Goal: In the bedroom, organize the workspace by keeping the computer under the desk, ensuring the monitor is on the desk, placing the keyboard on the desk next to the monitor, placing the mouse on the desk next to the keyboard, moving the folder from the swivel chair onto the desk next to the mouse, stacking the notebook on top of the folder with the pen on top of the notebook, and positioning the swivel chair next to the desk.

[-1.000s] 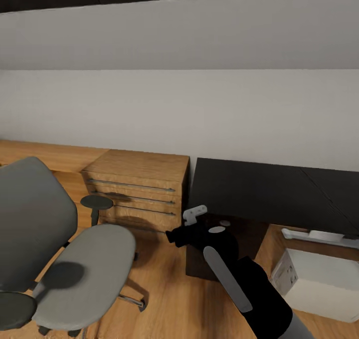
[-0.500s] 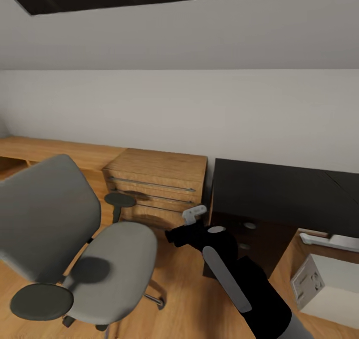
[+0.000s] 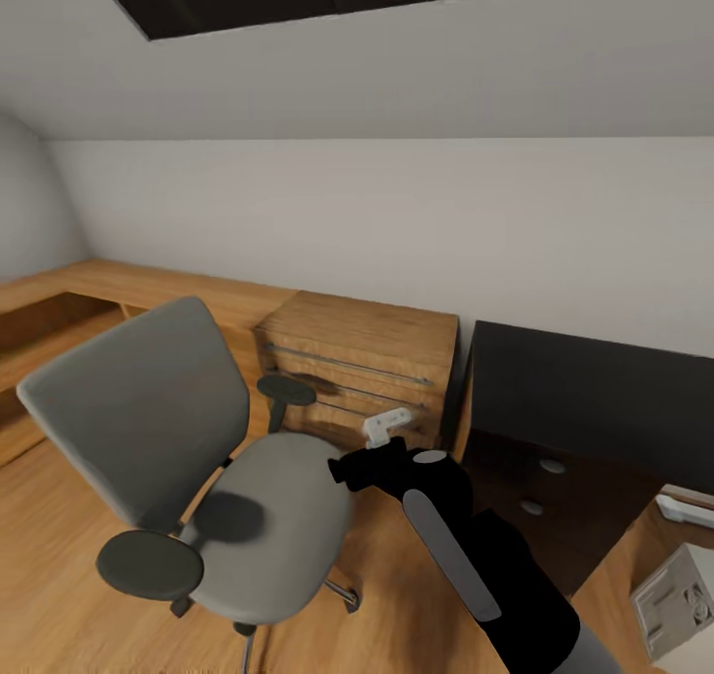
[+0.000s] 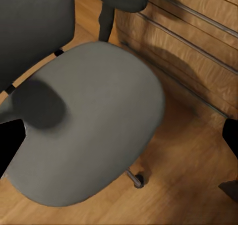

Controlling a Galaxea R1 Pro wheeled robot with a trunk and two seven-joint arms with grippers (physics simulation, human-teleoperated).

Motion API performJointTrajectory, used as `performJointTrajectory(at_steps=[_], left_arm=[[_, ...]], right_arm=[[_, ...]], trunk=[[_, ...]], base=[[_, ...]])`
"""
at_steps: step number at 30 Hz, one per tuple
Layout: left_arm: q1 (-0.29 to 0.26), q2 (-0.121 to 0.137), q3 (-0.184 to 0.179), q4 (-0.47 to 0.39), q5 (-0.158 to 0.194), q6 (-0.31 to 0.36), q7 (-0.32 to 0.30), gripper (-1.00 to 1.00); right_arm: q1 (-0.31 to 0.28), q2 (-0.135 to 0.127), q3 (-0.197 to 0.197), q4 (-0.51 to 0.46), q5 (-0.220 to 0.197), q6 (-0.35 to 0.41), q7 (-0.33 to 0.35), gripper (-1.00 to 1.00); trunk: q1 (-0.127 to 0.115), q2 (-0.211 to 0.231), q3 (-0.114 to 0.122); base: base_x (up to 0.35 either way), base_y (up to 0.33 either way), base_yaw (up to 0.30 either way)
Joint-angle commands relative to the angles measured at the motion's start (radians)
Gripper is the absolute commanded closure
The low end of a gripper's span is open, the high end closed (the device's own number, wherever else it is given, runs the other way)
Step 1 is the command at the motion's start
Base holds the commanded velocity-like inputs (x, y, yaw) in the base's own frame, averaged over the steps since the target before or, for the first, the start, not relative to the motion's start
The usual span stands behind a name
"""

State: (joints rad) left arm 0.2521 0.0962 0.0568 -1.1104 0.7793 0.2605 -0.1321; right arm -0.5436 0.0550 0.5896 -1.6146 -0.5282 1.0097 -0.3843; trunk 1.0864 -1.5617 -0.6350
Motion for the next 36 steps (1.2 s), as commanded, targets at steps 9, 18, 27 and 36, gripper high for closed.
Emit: performJointTrajectory(at_steps=[9,18,27,36], left_arm=[[0.000,0.000,0.005,0.021,0.009,0.011,-0.002,-1.00],[-0.001,0.000,0.007,0.032,0.011,0.011,-0.003,-1.00],[-0.001,-0.001,0.006,0.034,0.013,0.009,-0.003,-1.00],[-0.001,0.000,0.006,0.034,0.014,0.008,-0.003,-1.00]], right_arm=[[-0.001,-0.006,0.001,-0.001,-0.009,-0.008,-0.007,-1.00],[-0.001,-0.007,0.001,-0.001,-0.009,-0.009,-0.007,-1.00],[-0.001,-0.007,0.002,-0.001,-0.008,-0.011,-0.008,-1.00],[-0.001,-0.006,0.002,-0.001,-0.006,-0.012,-0.012,-1.00]], trunk=[[0.000,0.000,-0.005],[0.000,0.000,-0.009],[0.000,0.000,-0.013],[0.000,0.000,-0.017]], base=[[0.000,0.001,0.268],[0.000,0.000,0.266],[0.000,0.000,0.268],[0.000,0.000,0.268]])
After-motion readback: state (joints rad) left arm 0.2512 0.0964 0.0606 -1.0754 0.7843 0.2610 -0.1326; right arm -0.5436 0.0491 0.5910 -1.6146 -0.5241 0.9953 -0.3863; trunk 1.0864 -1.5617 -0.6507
